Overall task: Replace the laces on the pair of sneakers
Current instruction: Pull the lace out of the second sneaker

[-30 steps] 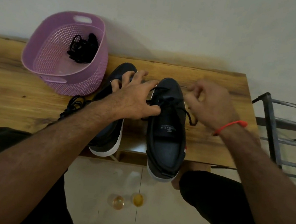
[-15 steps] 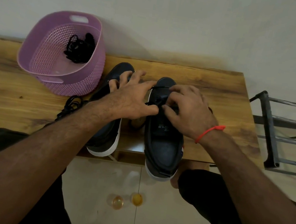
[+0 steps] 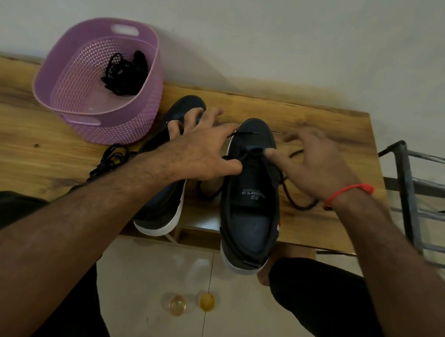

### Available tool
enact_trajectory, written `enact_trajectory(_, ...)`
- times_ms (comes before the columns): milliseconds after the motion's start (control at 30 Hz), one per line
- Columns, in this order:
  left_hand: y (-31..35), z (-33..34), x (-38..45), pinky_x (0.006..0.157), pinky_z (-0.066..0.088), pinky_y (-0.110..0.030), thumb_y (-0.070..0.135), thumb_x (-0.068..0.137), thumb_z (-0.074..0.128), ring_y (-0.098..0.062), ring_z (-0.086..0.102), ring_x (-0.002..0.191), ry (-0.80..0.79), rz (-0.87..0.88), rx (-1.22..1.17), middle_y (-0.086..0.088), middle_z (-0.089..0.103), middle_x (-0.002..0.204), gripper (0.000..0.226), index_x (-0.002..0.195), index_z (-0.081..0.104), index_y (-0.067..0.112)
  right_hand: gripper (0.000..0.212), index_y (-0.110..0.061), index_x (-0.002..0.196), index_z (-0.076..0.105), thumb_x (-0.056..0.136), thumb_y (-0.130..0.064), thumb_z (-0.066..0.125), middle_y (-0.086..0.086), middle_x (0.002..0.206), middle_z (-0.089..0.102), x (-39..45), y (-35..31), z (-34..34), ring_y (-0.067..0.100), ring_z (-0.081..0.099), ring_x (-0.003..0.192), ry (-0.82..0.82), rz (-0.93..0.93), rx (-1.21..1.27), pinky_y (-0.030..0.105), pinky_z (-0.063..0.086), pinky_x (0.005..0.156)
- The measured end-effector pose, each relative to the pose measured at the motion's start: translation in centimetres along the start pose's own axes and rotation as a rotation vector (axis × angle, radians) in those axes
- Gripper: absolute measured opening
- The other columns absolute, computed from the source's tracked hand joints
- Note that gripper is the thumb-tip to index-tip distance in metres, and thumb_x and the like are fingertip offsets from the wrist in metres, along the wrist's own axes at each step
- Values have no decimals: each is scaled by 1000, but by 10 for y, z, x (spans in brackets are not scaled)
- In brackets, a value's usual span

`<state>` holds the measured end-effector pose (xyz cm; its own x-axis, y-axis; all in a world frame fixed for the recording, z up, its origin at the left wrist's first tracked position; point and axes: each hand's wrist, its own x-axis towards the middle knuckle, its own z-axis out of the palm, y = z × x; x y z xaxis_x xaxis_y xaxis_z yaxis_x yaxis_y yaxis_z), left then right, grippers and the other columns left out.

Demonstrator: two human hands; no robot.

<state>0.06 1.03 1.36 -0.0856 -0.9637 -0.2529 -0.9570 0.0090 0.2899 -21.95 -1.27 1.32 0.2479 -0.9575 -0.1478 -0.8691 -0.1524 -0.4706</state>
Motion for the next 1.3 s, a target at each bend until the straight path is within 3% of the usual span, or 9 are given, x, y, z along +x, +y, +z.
enact_trajectory(133,2,2,-1,113,13,-57,56,81,67,-26,-1,149,24,28,-12,8,7,165,82,153,29,46,34,-32,107,51,83,-50,65,2,133,46,-5,-16,15,27,38,128,-26,-78,-66,44,38,103)
enact_trajectory(300,0,6,-3,113,11,-60,52,79,72,-28,-3,149,24,-4,59,10,3,164,85,151,28,47,16,-28,86,58,82,-39,67,0,115,51,-4,-6,-8,25,47,113,-63,59,-58,37,40,91)
enact_trajectory(433,-5,7,-5,114,12,-60,55,79,73,-34,-3,149,-32,-114,129,6,0,165,89,153,23,47,14,-20,87,58,90,-32,65,-5,99,61,-3,3,-19,16,57,90,-145,170,107,32,47,70)
enact_trajectory(600,-4,3,-5,113,13,-59,50,79,75,-32,-3,149,-46,-99,99,6,-1,165,92,151,18,54,13,-17,93,59,93,-30,61,2,96,63,-5,1,-20,20,58,92,-193,156,204,38,49,78)
enact_trajectory(733,4,3,-5,112,10,-59,37,80,74,-26,-2,147,12,39,-24,9,4,165,76,139,33,63,15,-20,93,61,90,-34,65,-4,100,62,-5,-1,-17,15,56,93,-151,134,210,32,45,73)
enact_trajectory(867,17,12,-6,111,11,-56,32,87,66,-24,6,146,123,107,-79,7,16,163,52,128,51,60,15,-21,90,62,89,-35,67,-6,101,59,-3,-5,-14,14,52,96,-72,89,143,30,38,69)
enact_trajectory(967,29,22,-6,109,16,-56,39,92,64,-26,14,143,214,109,-51,6,24,161,42,130,54,54,13,-21,86,63,88,-34,68,-9,95,56,-2,-6,-11,11,49,95,-56,50,136,28,35,68)
enact_trajectory(1100,45,25,-5,107,26,-57,41,85,74,-28,24,140,356,126,-4,7,30,157,45,125,53,44,15,-27,80,58,87,-35,69,-21,85,49,-2,-4,-10,9,47,89,-51,37,142,15,30,59)
enact_trajectory(1300,43,23,-3,101,24,-53,57,85,68,-28,24,140,330,195,158,14,39,153,24,106,71,46,16,-29,81,56,87,-36,68,-17,86,49,0,0,-10,10,47,87,-49,35,128,16,30,58)
